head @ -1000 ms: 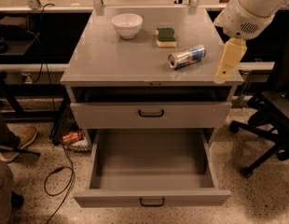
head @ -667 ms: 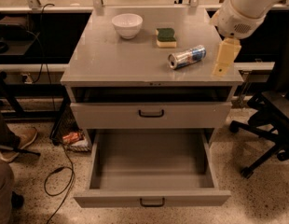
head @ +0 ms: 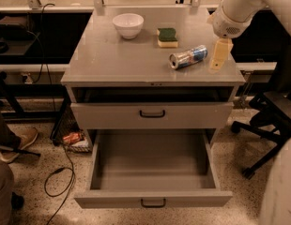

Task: Place redbull can into middle drawer

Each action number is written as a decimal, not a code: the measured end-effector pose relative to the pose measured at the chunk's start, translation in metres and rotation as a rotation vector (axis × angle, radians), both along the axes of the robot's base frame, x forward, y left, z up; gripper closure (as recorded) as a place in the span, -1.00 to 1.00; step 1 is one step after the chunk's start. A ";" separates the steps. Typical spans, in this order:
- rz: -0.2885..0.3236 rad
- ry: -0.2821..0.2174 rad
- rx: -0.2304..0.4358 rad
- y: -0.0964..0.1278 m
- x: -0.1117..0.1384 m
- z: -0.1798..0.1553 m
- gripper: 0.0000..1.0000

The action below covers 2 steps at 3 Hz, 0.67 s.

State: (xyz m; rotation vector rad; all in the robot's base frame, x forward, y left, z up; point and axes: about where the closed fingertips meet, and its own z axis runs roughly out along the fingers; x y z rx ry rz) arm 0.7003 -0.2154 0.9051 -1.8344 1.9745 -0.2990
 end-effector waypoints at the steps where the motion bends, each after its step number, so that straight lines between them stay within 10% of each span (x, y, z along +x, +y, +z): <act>1: 0.004 -0.003 0.001 0.000 0.023 -0.013 -1.00; 2: 0.017 0.015 0.001 0.004 0.040 -0.027 -1.00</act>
Offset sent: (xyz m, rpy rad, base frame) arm 0.0568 -0.0001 -0.0277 0.0028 0.0155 0.0154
